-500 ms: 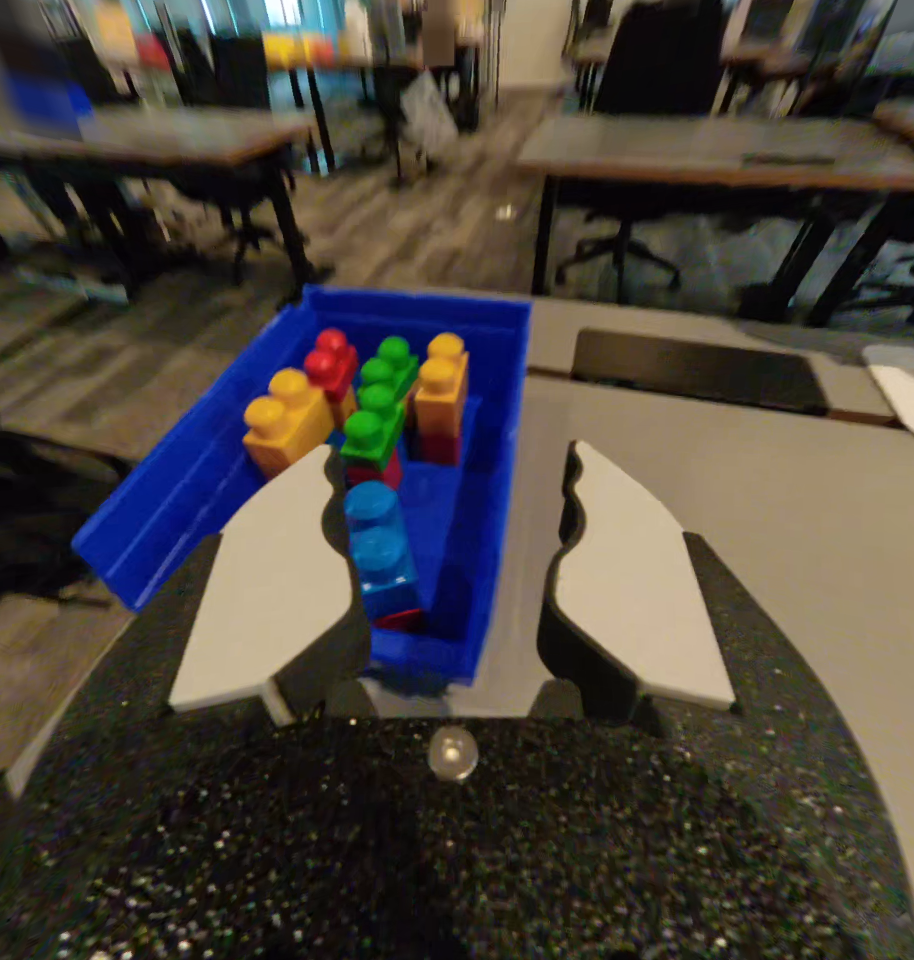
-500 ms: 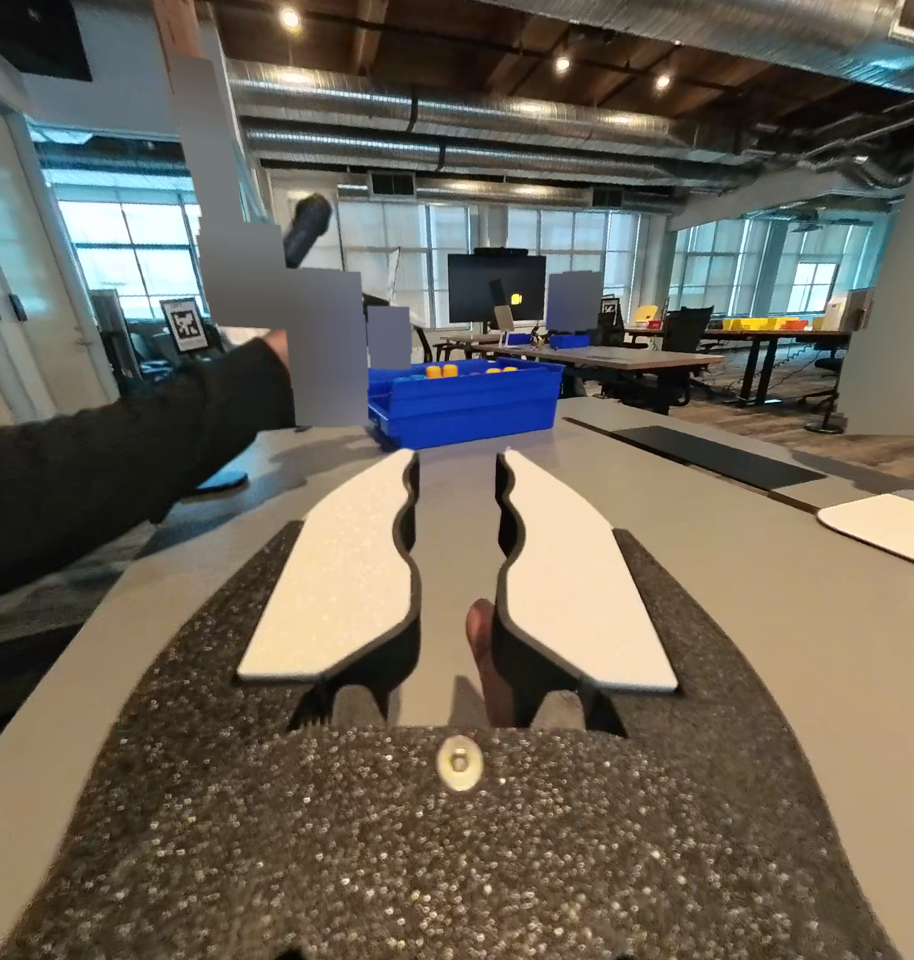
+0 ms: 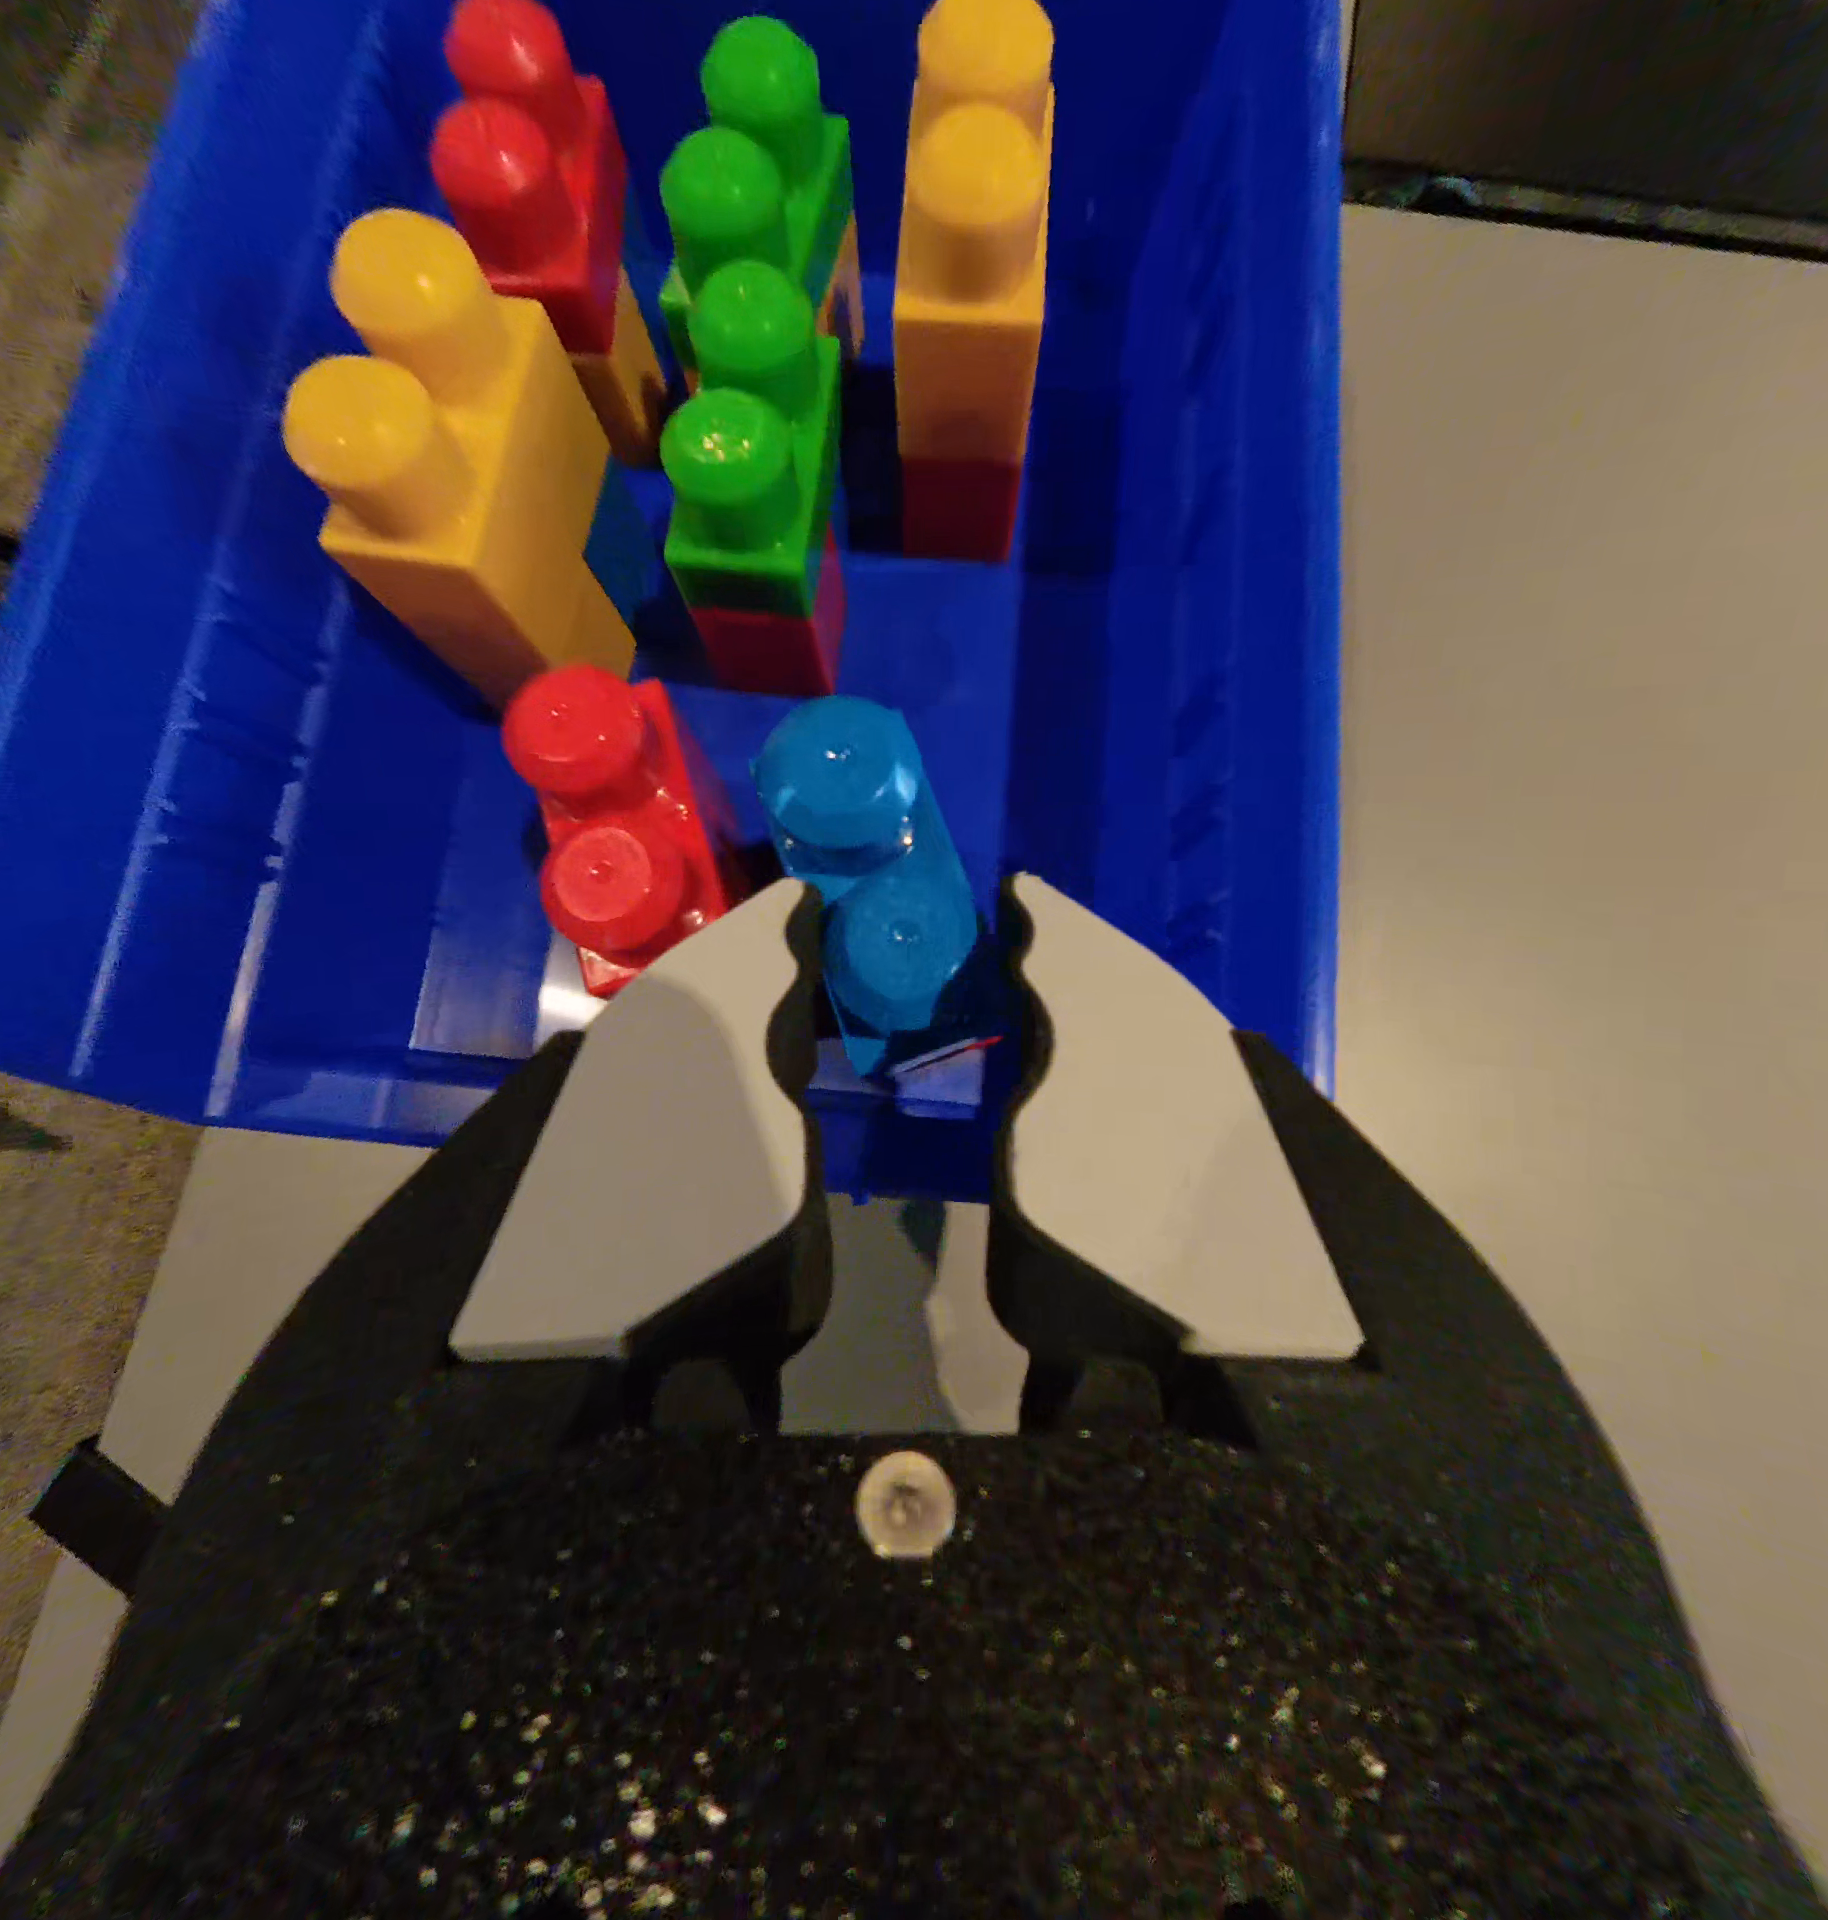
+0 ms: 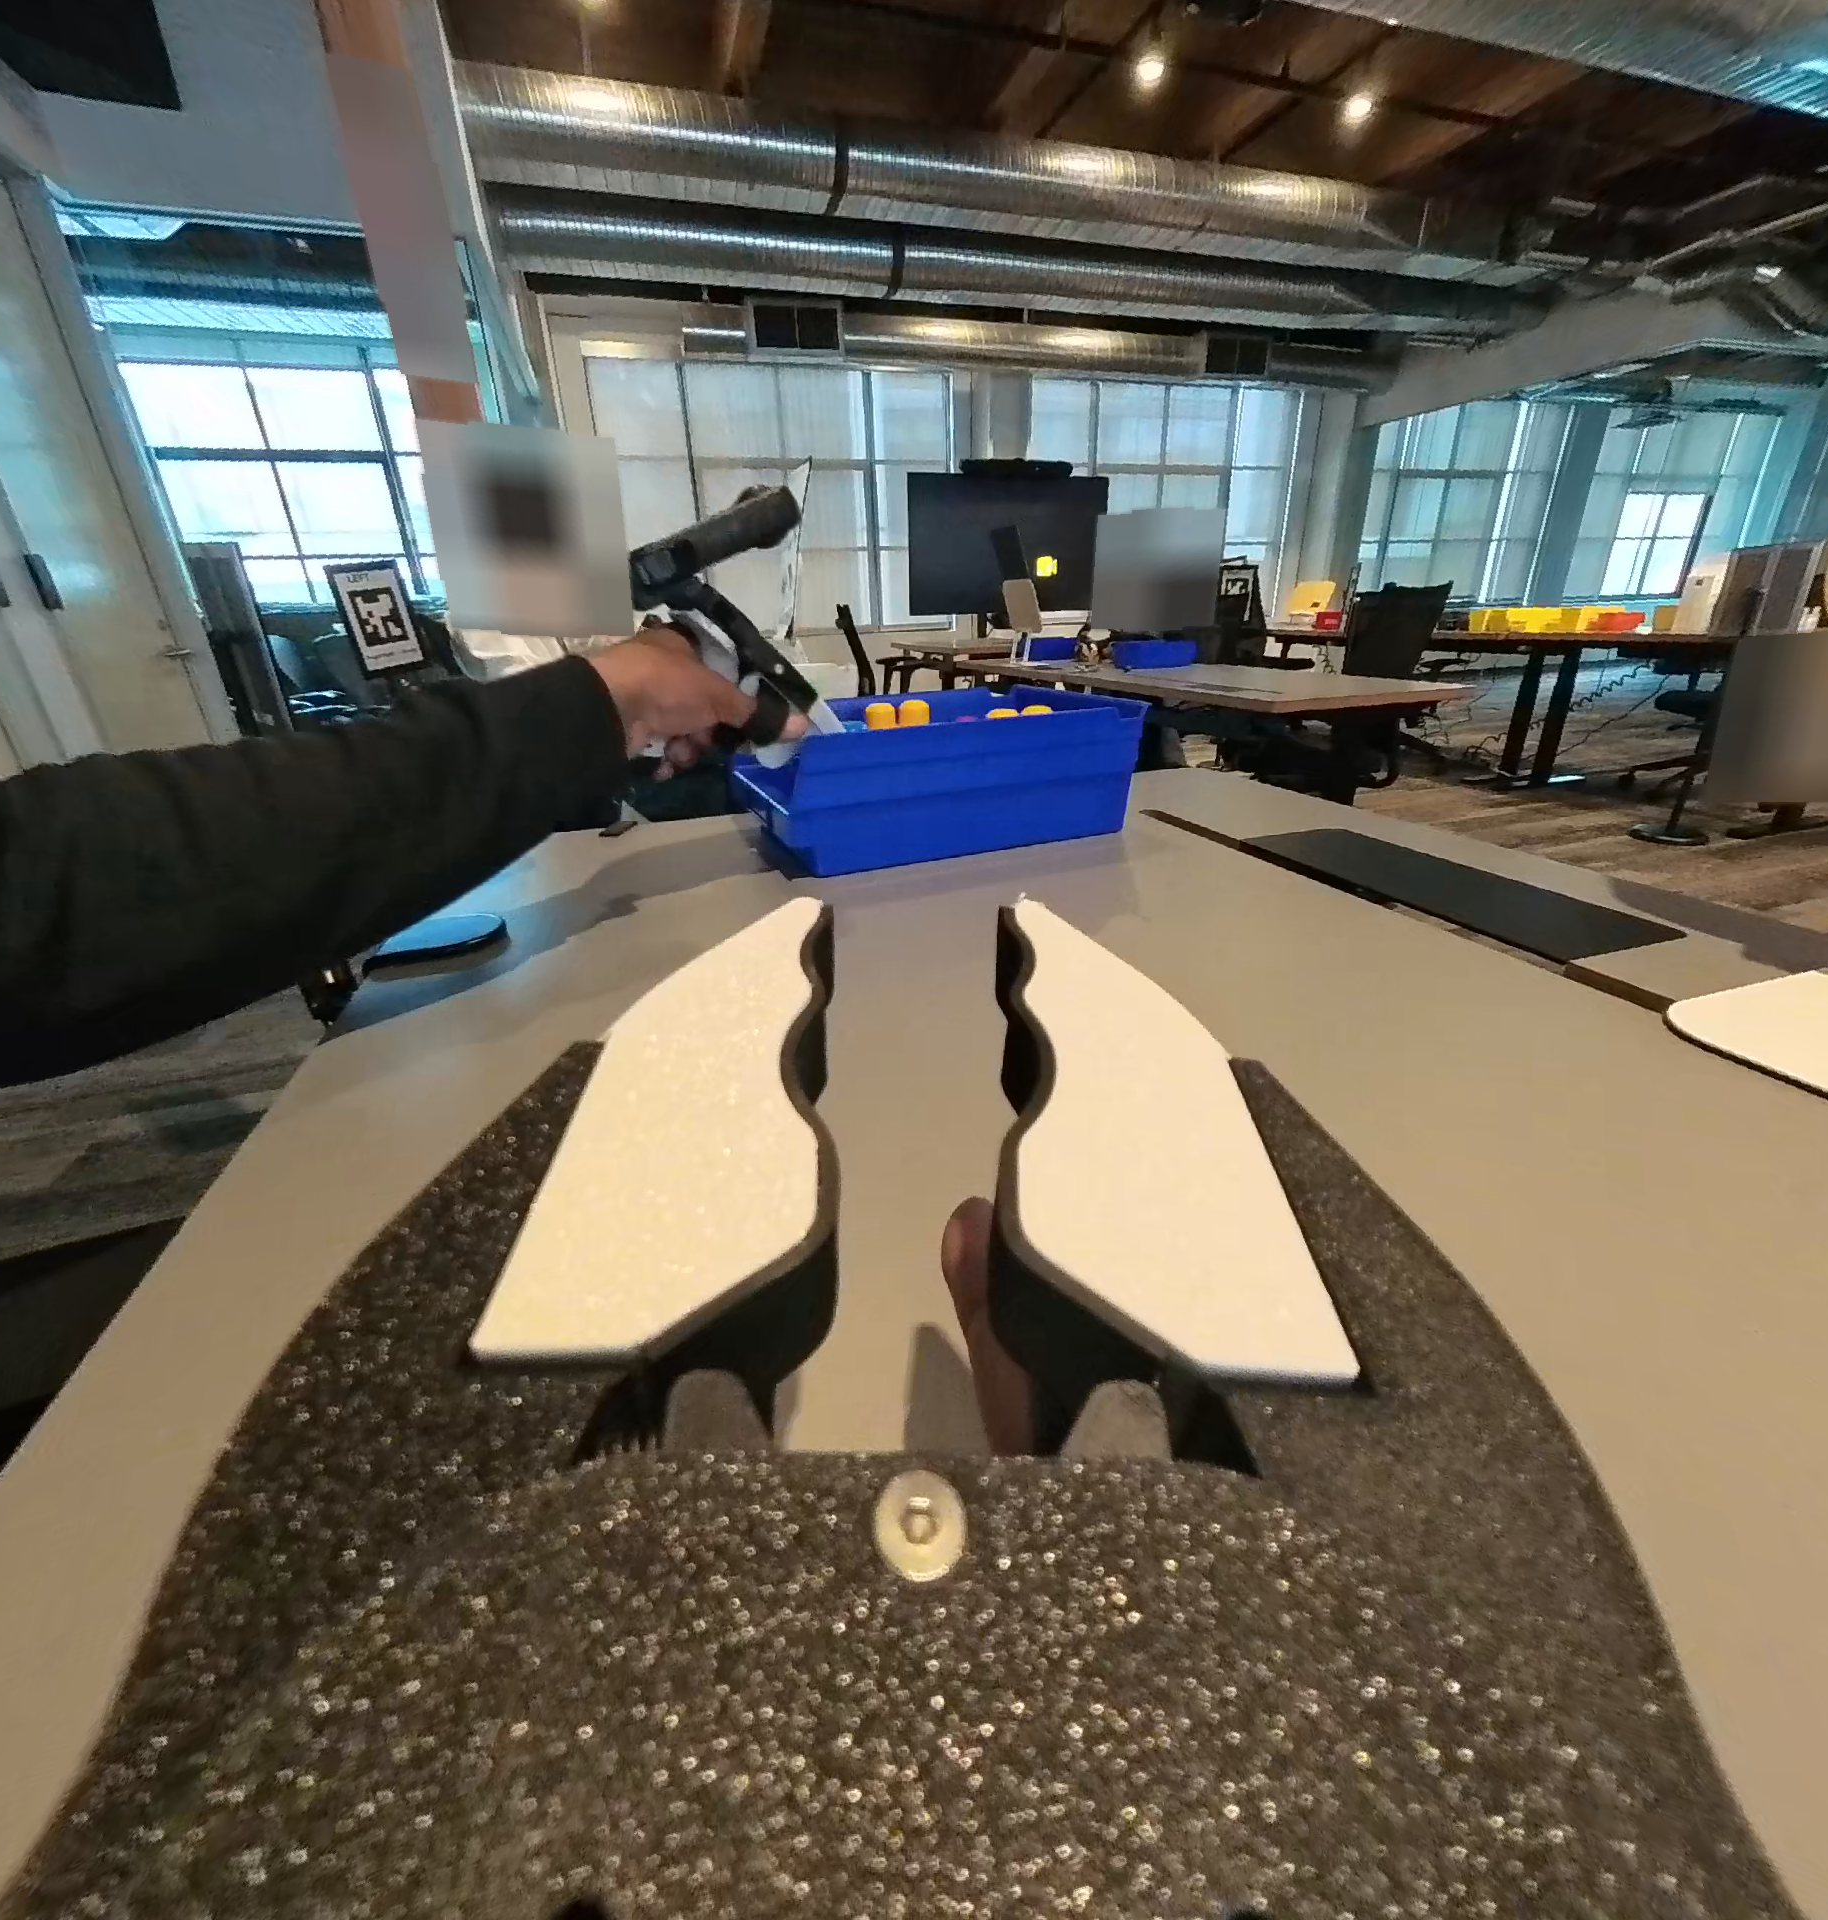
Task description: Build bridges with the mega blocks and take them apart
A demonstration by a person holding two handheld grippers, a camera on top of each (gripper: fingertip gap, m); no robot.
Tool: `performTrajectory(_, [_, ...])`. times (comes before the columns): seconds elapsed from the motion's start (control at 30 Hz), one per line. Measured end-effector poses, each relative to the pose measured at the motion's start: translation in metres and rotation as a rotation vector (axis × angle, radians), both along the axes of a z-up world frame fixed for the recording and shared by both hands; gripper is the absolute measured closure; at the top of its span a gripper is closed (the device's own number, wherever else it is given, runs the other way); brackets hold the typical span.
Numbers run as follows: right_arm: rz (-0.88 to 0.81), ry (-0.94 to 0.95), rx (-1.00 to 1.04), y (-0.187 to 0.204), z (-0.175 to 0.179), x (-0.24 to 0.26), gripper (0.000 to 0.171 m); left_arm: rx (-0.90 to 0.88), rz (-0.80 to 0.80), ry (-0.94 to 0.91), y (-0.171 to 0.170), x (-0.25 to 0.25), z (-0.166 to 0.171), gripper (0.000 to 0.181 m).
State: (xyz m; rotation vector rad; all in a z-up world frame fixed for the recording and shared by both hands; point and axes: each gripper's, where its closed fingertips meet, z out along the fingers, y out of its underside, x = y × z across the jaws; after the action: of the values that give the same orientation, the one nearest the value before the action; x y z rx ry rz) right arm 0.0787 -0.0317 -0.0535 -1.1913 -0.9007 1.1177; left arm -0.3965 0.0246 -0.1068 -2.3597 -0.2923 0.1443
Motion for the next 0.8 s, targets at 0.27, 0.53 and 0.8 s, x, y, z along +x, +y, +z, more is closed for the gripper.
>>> performTrajectory(0.27, [-0.006,-0.001,0.004,0.000,0.002,0.003,0.141,0.057,0.005,0.129,-0.002,-0.001,0.025,0.152])
performTrajectory(0.53, [-0.059,0.019,0.036,0.023,0.018,0.024,0.136,0.443,-0.512,0.205,-0.003,0.157,0.146,0.152])
performTrajectory(0.8, [0.015,-0.043,-0.093,0.046,0.020,0.077,0.117,0.348,-1.537,-0.056,-0.006,0.452,0.078,0.152])
